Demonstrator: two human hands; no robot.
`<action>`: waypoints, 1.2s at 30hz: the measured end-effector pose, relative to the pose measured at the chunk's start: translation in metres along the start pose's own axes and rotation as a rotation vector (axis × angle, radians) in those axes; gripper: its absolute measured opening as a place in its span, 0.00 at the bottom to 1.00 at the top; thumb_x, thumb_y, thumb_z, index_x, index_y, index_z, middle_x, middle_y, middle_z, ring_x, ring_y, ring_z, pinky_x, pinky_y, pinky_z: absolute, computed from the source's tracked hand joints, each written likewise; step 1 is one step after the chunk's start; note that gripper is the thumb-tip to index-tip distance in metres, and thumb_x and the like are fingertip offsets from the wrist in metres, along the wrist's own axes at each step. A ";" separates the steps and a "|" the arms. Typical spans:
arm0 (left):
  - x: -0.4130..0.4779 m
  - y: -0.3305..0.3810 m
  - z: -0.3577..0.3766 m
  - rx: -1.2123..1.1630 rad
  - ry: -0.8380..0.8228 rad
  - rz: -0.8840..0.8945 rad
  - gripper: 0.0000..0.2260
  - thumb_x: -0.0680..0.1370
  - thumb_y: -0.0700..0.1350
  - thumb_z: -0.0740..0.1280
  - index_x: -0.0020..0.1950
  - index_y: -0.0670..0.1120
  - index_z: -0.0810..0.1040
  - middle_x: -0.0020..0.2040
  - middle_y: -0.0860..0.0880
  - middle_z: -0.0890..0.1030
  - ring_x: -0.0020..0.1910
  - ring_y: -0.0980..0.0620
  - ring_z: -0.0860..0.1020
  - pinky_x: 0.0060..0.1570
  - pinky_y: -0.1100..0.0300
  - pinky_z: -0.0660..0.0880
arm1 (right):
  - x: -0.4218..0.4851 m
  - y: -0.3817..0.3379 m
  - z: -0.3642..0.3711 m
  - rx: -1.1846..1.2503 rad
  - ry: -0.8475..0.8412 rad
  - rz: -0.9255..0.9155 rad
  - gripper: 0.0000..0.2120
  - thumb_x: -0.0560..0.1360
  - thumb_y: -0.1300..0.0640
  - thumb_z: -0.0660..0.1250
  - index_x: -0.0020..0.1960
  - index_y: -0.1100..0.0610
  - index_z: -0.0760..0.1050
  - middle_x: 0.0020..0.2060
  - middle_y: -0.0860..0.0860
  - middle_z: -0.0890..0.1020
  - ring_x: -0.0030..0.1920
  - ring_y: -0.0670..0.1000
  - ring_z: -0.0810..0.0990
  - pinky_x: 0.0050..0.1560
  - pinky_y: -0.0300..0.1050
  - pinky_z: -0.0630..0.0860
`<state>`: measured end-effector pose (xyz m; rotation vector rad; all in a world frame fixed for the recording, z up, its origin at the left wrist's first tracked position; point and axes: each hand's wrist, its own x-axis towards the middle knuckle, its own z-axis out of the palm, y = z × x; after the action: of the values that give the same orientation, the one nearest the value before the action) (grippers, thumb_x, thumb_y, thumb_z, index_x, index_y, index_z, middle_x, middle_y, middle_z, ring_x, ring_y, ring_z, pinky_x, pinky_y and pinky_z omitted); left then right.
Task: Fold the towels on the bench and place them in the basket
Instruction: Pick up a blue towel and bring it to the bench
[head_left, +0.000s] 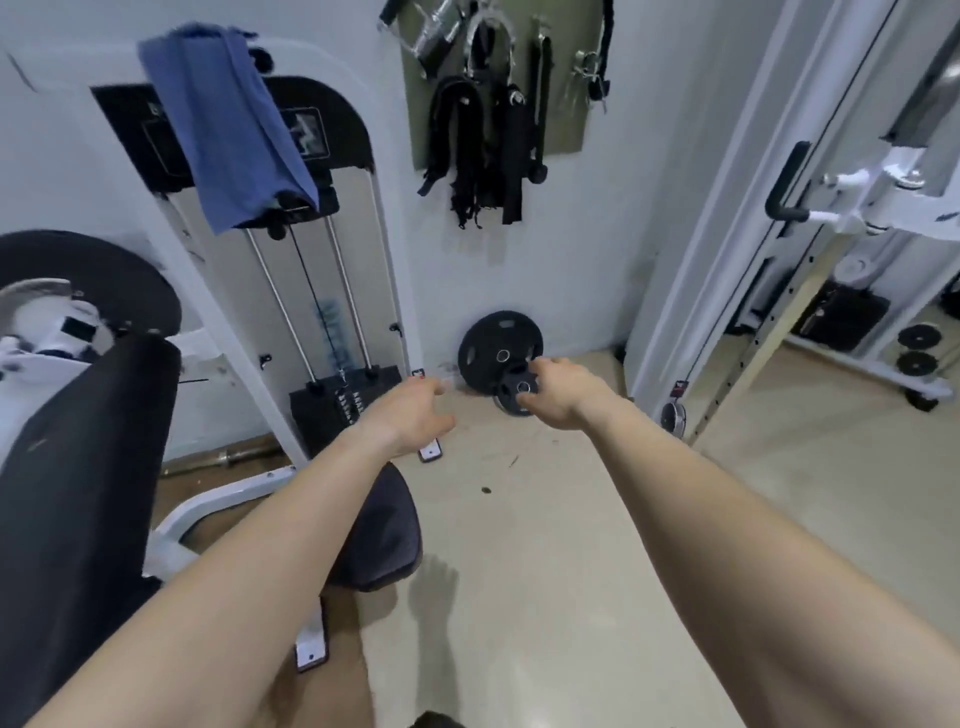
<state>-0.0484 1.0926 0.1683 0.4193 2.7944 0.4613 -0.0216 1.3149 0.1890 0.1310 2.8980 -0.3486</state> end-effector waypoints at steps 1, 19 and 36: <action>0.012 -0.005 -0.007 -0.011 0.022 -0.036 0.26 0.78 0.55 0.67 0.74 0.48 0.68 0.70 0.46 0.72 0.65 0.45 0.74 0.63 0.50 0.73 | 0.021 -0.003 -0.006 -0.001 -0.009 -0.034 0.25 0.78 0.45 0.61 0.72 0.54 0.67 0.67 0.57 0.72 0.66 0.62 0.73 0.64 0.56 0.72; 0.266 -0.179 -0.201 -0.141 0.313 -0.440 0.28 0.80 0.54 0.66 0.76 0.44 0.64 0.74 0.43 0.68 0.69 0.44 0.70 0.66 0.54 0.68 | 0.402 -0.193 -0.128 -0.143 0.038 -0.553 0.29 0.81 0.45 0.59 0.78 0.54 0.60 0.72 0.57 0.68 0.69 0.60 0.69 0.66 0.58 0.71; 0.386 -0.251 -0.433 0.006 1.062 -0.729 0.26 0.76 0.49 0.66 0.73 0.49 0.66 0.68 0.44 0.66 0.67 0.40 0.65 0.57 0.46 0.72 | 0.585 -0.397 -0.288 -0.117 0.577 -1.167 0.29 0.75 0.44 0.62 0.73 0.53 0.67 0.65 0.54 0.72 0.64 0.58 0.71 0.60 0.55 0.68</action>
<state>-0.5985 0.8742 0.3896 -1.1582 3.5486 0.5954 -0.6952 1.0368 0.4183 -1.7704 3.1467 -0.3294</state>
